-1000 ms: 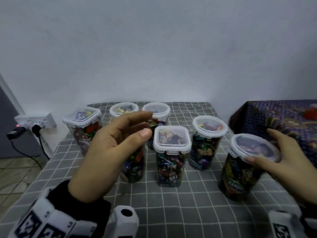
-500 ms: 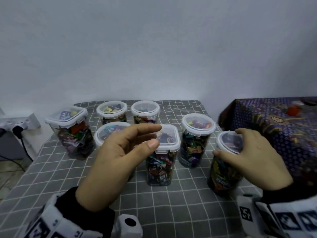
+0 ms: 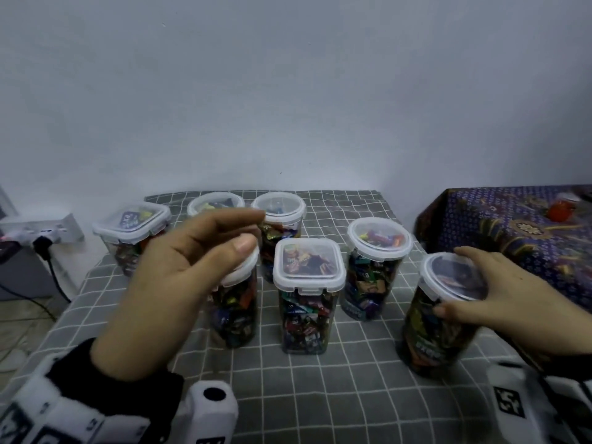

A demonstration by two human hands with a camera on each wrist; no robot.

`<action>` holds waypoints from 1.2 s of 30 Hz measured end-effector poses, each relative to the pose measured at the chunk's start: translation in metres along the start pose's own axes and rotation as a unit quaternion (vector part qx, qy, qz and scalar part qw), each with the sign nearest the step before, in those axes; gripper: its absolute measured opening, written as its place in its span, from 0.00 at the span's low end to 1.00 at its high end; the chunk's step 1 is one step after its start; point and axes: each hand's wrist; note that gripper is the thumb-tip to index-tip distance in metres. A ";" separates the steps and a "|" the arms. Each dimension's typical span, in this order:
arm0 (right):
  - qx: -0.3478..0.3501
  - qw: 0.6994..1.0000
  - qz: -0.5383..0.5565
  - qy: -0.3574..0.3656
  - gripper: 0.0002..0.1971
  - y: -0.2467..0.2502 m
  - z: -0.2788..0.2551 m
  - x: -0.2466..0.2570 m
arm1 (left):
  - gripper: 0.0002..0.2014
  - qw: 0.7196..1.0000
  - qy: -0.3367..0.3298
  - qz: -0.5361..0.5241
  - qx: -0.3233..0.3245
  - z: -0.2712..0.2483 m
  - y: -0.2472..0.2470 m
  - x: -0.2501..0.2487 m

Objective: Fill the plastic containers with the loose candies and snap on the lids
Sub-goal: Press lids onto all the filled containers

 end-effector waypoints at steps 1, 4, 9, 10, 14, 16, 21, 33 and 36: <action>0.002 1.000 -0.013 0.003 0.72 0.003 0.003 -0.003 | 0.17 1.000 -0.006 0.006 -0.015 0.003 0.008 -0.002; -0.006 0.999 -0.050 -0.005 0.70 0.010 0.018 -0.017 | 0.23 0.998 -0.024 0.035 -0.051 0.012 0.030 -0.006; -0.015 0.998 -0.063 0.000 0.76 0.009 0.048 -0.036 | 0.26 0.993 -0.031 0.076 -0.080 0.024 0.057 -0.002; -0.023 0.998 -0.054 0.005 0.74 0.007 0.051 -0.036 | 0.26 0.993 -0.032 0.079 -0.081 0.026 0.058 0.000; -0.046 0.999 -0.026 -0.005 0.73 0.003 0.065 -0.032 | 0.27 0.992 -0.031 0.091 -0.079 0.027 0.059 0.007; -0.061 0.998 -0.031 -0.012 0.75 0.006 0.081 -0.033 | 0.28 0.991 -0.027 0.099 -0.082 0.029 0.063 0.009; -0.088 0.995 -0.032 -0.038 0.56 0.021 0.133 -0.033 | 0.30 0.982 -0.024 0.159 -0.101 0.039 0.093 0.017; -0.072 0.997 -0.019 0.009 0.47 0.005 0.250 0.025 | 0.36 0.918 0.119 0.364 -0.103 0.083 0.180 0.088; -0.067 0.997 -0.023 0.023 0.45 -0.002 0.271 0.036 | 0.35 0.894 0.140 0.420 -0.069 0.081 0.197 0.109</action>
Point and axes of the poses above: each hand's wrist, its own z-axis towards the middle knuckle, its own y-axis out of the back of the hand, x = y × z, and after that the axes turned 5 degrees about z, right-handed
